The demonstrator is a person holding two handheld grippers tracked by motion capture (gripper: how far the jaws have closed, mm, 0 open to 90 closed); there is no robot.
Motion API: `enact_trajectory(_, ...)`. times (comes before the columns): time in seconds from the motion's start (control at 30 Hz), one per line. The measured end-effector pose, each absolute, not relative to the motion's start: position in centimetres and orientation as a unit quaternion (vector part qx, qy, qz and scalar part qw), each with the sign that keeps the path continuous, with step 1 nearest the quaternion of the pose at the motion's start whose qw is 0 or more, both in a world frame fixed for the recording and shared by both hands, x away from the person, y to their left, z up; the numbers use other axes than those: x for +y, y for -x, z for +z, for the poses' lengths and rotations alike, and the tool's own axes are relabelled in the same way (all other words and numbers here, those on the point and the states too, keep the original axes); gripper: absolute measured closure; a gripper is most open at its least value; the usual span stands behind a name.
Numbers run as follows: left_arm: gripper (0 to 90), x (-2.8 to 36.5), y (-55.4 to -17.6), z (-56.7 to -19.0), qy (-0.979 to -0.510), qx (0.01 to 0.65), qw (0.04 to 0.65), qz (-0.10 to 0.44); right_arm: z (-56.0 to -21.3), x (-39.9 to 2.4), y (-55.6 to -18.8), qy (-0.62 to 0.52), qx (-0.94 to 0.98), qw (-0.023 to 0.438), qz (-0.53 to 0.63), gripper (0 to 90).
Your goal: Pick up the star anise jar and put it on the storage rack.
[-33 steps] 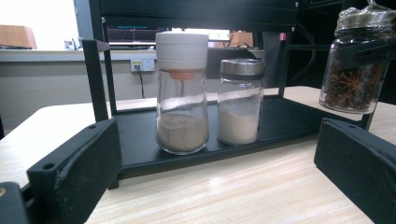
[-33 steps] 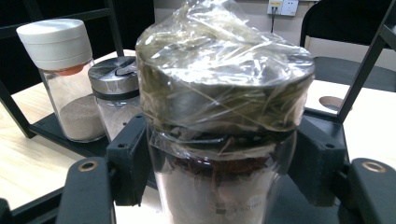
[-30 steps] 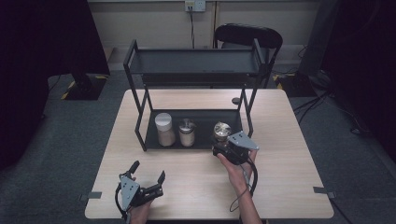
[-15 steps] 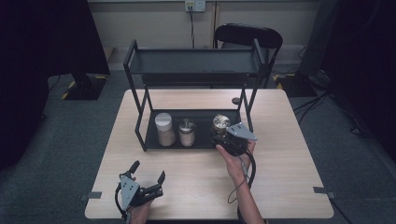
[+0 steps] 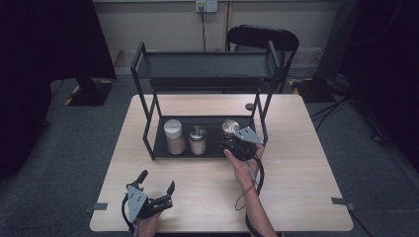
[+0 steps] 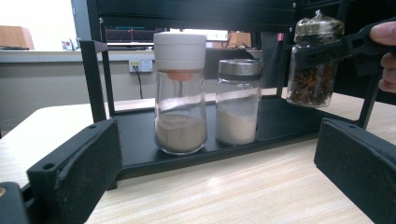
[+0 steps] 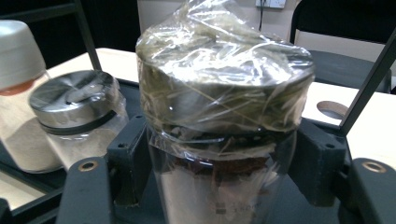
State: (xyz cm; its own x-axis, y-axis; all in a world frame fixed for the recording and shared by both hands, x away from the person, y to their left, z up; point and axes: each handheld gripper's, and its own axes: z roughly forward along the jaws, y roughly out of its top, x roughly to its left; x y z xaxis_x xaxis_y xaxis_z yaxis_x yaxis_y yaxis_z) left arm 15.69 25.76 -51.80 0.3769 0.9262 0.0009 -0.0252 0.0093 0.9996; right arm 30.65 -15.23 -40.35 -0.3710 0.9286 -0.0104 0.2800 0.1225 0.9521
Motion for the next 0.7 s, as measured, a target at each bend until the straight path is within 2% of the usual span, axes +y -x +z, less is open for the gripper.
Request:
enact_trajectory(0.4, 0.1, 25.8, -15.7, -51.8, -0.58, 0.388, 0.595, 0.399, -41.2, -13.9, -31.9, -0.449, 0.681, 0.34, 0.468, 31.6)
enact_trajectory(0.7, 0.0, 25.8, -15.7, -51.8, -0.58, 0.388, 0.595, 0.4, -41.9, -13.8, -32.4, -0.452, 0.687, 0.328, 0.465, 31.6)
